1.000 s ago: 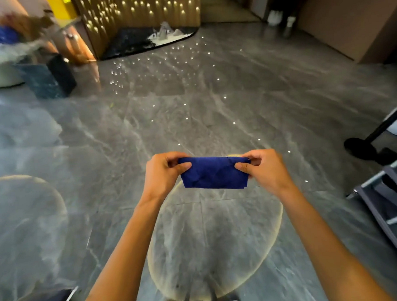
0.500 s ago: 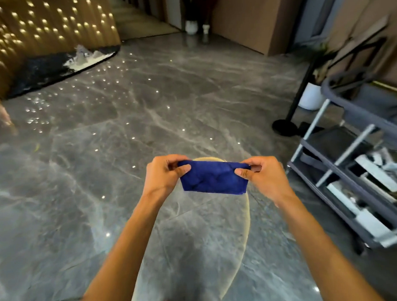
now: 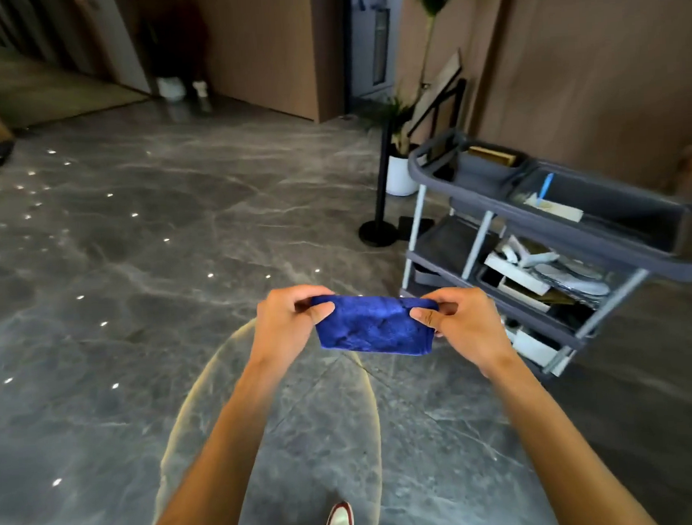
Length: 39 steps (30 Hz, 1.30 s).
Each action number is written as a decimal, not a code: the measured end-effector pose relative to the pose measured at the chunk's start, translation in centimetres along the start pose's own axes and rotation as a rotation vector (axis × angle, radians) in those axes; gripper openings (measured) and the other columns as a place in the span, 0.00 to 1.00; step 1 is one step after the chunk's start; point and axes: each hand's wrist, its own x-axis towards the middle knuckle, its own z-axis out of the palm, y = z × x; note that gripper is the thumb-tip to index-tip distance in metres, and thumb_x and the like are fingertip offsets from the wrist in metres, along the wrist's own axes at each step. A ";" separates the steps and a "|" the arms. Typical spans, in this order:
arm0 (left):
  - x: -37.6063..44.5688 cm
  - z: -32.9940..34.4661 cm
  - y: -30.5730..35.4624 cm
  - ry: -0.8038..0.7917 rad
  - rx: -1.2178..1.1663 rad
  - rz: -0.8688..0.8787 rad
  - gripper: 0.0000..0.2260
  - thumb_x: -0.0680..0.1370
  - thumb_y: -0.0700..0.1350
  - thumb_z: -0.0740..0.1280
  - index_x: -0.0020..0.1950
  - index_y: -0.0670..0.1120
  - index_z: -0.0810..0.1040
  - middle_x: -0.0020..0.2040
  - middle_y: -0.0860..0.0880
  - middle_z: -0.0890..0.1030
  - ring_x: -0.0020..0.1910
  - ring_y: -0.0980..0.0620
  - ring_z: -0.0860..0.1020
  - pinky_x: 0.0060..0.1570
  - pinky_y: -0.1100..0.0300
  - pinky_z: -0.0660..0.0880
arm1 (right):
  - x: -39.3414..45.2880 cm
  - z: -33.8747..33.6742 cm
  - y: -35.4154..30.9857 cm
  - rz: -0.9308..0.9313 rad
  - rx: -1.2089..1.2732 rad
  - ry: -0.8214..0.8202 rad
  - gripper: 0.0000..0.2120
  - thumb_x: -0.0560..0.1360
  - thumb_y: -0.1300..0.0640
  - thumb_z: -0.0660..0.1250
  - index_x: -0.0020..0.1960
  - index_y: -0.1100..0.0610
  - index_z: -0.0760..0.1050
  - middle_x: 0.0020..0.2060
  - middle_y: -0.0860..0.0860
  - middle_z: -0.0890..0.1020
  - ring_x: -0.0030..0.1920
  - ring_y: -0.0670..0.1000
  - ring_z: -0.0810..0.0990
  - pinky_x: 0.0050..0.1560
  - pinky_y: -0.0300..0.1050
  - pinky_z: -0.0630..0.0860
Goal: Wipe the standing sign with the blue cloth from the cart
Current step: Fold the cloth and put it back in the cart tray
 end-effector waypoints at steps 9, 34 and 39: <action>12.6 4.8 -0.2 -0.193 -0.079 0.132 0.15 0.72 0.36 0.75 0.42 0.59 0.85 0.36 0.67 0.83 0.37 0.69 0.79 0.46 0.72 0.72 | 6.9 -2.2 0.6 0.090 -0.068 0.193 0.16 0.70 0.54 0.79 0.36 0.33 0.81 0.31 0.50 0.85 0.36 0.54 0.84 0.44 0.59 0.83; 28.1 27.0 6.2 -0.538 -0.195 0.265 0.12 0.72 0.34 0.74 0.45 0.52 0.87 0.39 0.64 0.85 0.39 0.66 0.81 0.40 0.74 0.73 | 16.6 -15.9 9.8 0.290 -0.099 0.491 0.06 0.73 0.58 0.77 0.43 0.47 0.85 0.34 0.43 0.87 0.36 0.44 0.85 0.39 0.39 0.81; 30.7 33.9 9.7 -0.548 -0.178 0.302 0.14 0.72 0.35 0.74 0.43 0.56 0.86 0.38 0.65 0.85 0.38 0.67 0.80 0.39 0.76 0.72 | 19.8 -22.0 13.4 0.301 -0.094 0.531 0.09 0.72 0.59 0.77 0.40 0.45 0.84 0.33 0.42 0.86 0.35 0.41 0.84 0.33 0.30 0.76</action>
